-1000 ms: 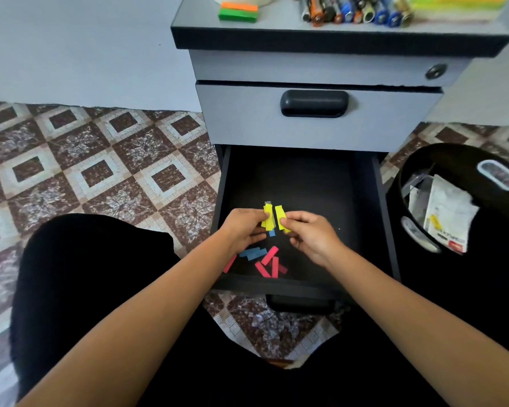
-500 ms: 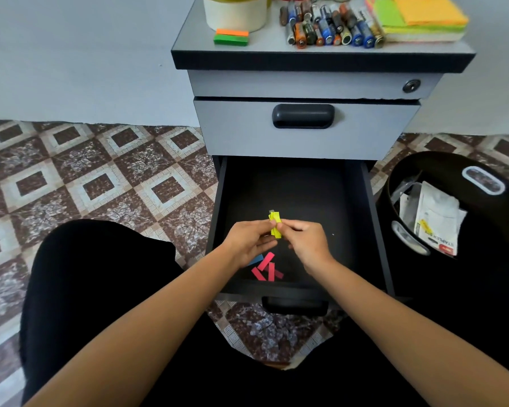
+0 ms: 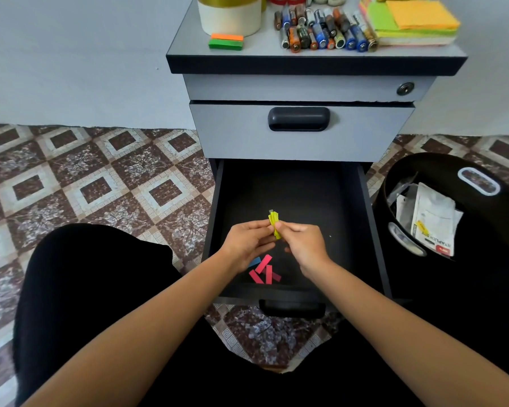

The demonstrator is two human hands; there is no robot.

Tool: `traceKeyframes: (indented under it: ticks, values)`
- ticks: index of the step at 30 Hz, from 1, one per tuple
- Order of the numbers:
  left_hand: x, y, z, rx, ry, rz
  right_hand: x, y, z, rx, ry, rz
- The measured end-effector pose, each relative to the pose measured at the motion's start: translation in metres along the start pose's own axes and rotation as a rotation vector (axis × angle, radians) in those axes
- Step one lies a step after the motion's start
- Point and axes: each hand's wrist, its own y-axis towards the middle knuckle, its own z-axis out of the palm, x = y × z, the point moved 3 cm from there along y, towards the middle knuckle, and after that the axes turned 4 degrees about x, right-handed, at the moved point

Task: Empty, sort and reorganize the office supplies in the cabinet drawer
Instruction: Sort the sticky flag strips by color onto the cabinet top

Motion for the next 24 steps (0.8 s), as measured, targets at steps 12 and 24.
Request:
traceKeyframes:
  ticks: [12,24]
  values:
    - [-0.0029,-0.0008,-0.0013,-0.093,0.132,0.075,0.0015,0.0027,-0.0025,0.059,-0.002,-0.008]
    - [-0.0005,-0.0029,0.0046,-0.067,0.097,0.009,-0.0054,0.0034,0.0047,0.042,-0.175,-0.199]
